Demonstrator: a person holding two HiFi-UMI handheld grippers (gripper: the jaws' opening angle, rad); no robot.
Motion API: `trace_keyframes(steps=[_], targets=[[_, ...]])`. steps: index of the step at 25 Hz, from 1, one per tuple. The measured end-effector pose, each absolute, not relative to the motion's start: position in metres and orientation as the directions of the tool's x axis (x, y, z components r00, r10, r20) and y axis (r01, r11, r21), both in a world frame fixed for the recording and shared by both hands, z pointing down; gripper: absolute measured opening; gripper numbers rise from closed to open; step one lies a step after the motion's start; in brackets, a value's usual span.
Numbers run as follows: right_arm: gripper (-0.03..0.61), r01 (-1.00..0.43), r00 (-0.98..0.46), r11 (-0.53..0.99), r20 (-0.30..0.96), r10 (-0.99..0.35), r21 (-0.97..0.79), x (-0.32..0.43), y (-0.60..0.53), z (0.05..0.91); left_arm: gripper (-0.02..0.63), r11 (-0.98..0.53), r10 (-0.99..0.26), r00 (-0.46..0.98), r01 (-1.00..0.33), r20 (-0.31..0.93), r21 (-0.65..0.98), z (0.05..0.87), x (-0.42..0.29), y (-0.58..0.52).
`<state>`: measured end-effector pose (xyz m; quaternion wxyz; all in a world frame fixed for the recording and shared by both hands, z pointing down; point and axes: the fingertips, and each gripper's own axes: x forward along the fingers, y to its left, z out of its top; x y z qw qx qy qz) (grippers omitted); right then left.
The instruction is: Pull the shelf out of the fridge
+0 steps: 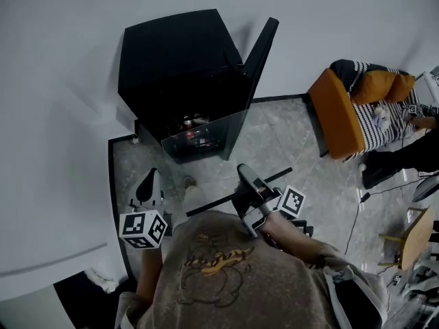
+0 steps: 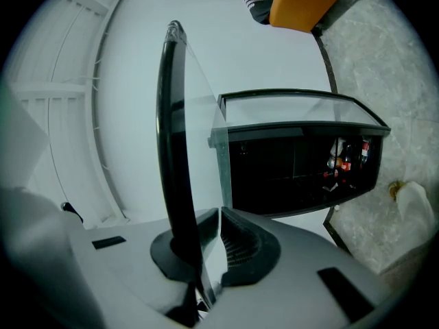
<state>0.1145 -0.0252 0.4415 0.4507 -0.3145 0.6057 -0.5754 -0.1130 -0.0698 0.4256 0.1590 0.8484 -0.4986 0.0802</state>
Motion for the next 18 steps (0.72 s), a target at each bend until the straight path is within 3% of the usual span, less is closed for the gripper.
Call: trace_keyframes(steps=[18], targets=[[0.029, 0.137, -0.421, 0.113, -0.161, -0.893, -0.984, 0.108, -0.026, 0.458, 0.006, -0.450, -0.827, 0.488, -0.872, 0.279, 0.192, 0.424, -0.121, -0.059]])
